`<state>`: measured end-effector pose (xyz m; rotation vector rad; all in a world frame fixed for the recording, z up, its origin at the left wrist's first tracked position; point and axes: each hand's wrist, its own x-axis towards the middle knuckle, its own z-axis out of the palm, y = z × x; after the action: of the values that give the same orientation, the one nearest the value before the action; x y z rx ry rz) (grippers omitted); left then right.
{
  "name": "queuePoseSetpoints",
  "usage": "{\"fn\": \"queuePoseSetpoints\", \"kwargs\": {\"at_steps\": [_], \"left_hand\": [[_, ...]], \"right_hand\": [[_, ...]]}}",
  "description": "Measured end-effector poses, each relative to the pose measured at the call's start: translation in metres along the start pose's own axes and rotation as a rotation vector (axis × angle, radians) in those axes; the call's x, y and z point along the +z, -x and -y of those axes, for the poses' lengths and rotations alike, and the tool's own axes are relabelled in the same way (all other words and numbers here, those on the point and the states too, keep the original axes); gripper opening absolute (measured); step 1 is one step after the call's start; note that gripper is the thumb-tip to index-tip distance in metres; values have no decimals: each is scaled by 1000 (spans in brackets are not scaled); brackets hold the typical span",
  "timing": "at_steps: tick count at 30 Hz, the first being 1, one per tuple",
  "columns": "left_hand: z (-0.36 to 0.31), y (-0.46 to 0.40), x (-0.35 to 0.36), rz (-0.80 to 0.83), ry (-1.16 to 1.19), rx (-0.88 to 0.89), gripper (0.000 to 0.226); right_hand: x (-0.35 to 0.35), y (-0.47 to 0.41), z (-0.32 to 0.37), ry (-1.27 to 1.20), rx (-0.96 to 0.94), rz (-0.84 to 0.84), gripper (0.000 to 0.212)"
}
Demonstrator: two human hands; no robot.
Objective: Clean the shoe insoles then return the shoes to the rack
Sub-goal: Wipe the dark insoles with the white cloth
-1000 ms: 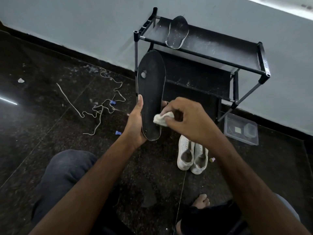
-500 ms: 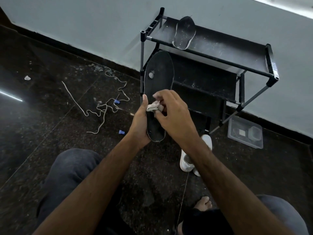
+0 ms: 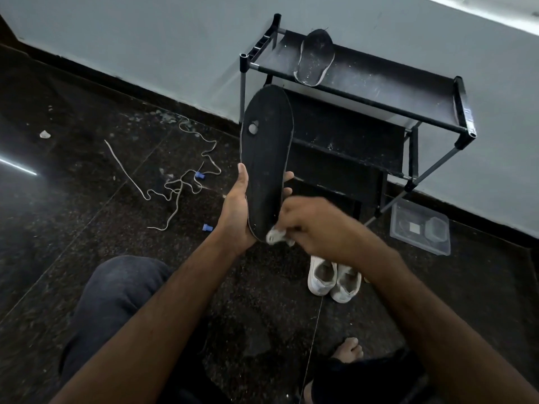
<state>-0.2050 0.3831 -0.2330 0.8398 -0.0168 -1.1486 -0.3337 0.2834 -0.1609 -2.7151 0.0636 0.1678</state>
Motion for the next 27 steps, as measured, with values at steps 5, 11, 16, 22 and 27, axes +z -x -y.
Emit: {"fn": "queuePoseSetpoints", "kwargs": {"at_steps": [5, 11, 16, 22, 27], "left_hand": [[5, -1, 4, 12, 42, 25, 71], [3, -2, -6, -6, 32, -6, 77], [2, -3, -4, 0, -19, -15, 79], [3, -3, 2, 12, 62, 1, 67], [3, 2, 3, 17, 9, -29, 72]], "right_hand": [[-15, -16, -2, -43, 149, -482, 20], [44, -19, 16, 102, 72, -378, 15], [24, 11, 14, -169, 24, -63, 16], [-4, -7, 0, -120, 168, -551, 16], [37, -4, 15, 121, 63, -282, 12]]}}
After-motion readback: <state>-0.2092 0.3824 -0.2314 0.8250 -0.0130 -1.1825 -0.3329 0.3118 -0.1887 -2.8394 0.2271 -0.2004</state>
